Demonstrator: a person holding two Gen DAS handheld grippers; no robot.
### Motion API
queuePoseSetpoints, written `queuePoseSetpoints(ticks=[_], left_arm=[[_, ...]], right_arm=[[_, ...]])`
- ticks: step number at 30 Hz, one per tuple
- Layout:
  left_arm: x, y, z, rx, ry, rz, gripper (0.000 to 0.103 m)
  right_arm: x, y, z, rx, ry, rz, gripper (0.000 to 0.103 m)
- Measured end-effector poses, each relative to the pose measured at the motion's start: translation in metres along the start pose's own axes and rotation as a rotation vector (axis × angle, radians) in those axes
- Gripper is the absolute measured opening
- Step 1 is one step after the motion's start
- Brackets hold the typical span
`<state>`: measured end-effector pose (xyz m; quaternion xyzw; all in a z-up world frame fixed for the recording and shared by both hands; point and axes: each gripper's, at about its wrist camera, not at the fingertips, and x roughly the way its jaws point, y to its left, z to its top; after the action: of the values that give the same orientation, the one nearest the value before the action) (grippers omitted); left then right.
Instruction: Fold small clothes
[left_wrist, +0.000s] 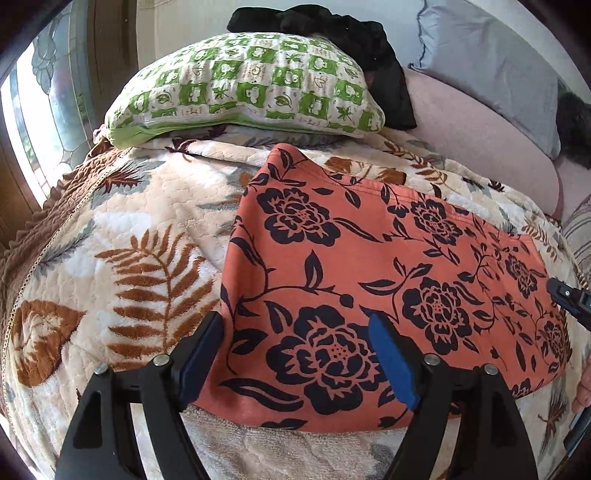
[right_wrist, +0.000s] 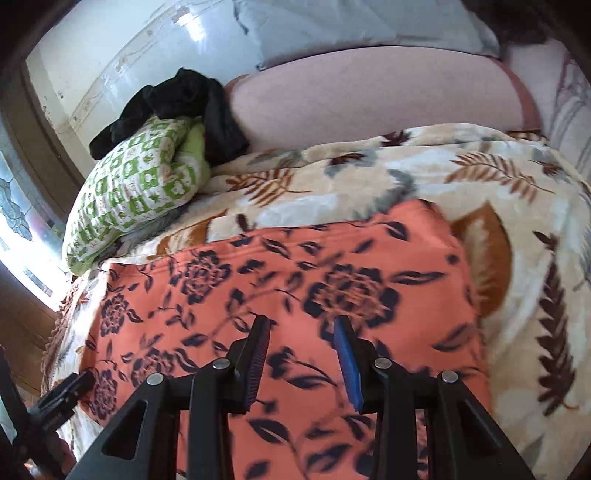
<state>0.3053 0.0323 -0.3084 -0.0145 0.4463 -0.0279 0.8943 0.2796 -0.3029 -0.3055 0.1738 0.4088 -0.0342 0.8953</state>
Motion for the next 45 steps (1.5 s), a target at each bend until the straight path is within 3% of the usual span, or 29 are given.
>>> queuePoseSetpoints(ticks=[3, 4, 6, 9, 14, 15, 17, 18, 21, 23, 27, 30, 34, 37, 39, 45], left_arm=[[0.024, -0.008, -0.007, 0.058, 0.094, 0.114, 0.086], [0.029, -0.007, -0.009, 0.055, 0.106, 0.115, 0.087], [0.025, -0.003, -0.006, 0.032, 0.083, 0.101, 0.088], [0.019, 0.005, 0.0, -0.016, 0.064, 0.059, 0.088], [0.028, 0.016, 0.003, -0.071, 0.092, 0.083, 0.088], [0.029, 0.019, 0.004, -0.082, 0.094, 0.085, 0.088], [0.027, 0.025, 0.005, -0.112, 0.09, 0.081, 0.087], [0.026, 0.029, 0.005, -0.124, 0.09, 0.084, 0.087], [0.026, 0.038, 0.003, -0.136, 0.102, 0.097, 0.087], [0.026, 0.044, 0.001, -0.145, 0.114, 0.082, 0.088], [0.02, 0.052, -0.004, -0.14, 0.107, 0.088, 0.088], [0.022, 0.057, -0.005, -0.133, 0.116, 0.086, 0.088], [0.026, 0.059, -0.006, -0.129, 0.135, 0.07, 0.088], [0.026, 0.059, -0.004, -0.112, 0.13, 0.068, 0.088], [0.026, 0.06, -0.003, -0.11, 0.132, 0.063, 0.088], [0.022, 0.07, 0.003, -0.157, 0.121, 0.056, 0.088]], right_arm=[[0.004, -0.038, -0.028, 0.046, 0.065, -0.067, 0.04], [0.01, -0.05, -0.037, 0.059, 0.101, -0.068, 0.038], [0.004, -0.054, -0.04, 0.05, 0.051, -0.033, 0.038], [0.006, -0.043, -0.017, 0.046, 0.05, -0.037, 0.04], [0.033, -0.035, 0.038, 0.082, -0.023, -0.117, 0.04], [0.048, -0.04, 0.046, 0.096, 0.002, -0.132, 0.041], [0.092, -0.054, 0.053, 0.119, 0.147, -0.169, 0.043], [0.097, -0.054, 0.055, 0.115, 0.144, -0.175, 0.045], [0.087, -0.026, 0.068, 0.077, 0.117, -0.2, 0.047], [0.082, 0.011, 0.071, 0.021, 0.086, -0.102, 0.047], [0.089, 0.12, 0.066, -0.155, 0.103, 0.132, 0.047], [0.105, 0.202, 0.056, -0.245, 0.145, 0.275, 0.039], [0.144, 0.281, 0.045, -0.307, 0.206, 0.312, 0.037], [0.187, 0.304, 0.038, -0.294, 0.261, 0.268, 0.038], [0.205, 0.306, 0.033, -0.307, 0.247, 0.244, 0.038], [0.167, 0.273, 0.037, -0.239, 0.217, 0.315, 0.037]])
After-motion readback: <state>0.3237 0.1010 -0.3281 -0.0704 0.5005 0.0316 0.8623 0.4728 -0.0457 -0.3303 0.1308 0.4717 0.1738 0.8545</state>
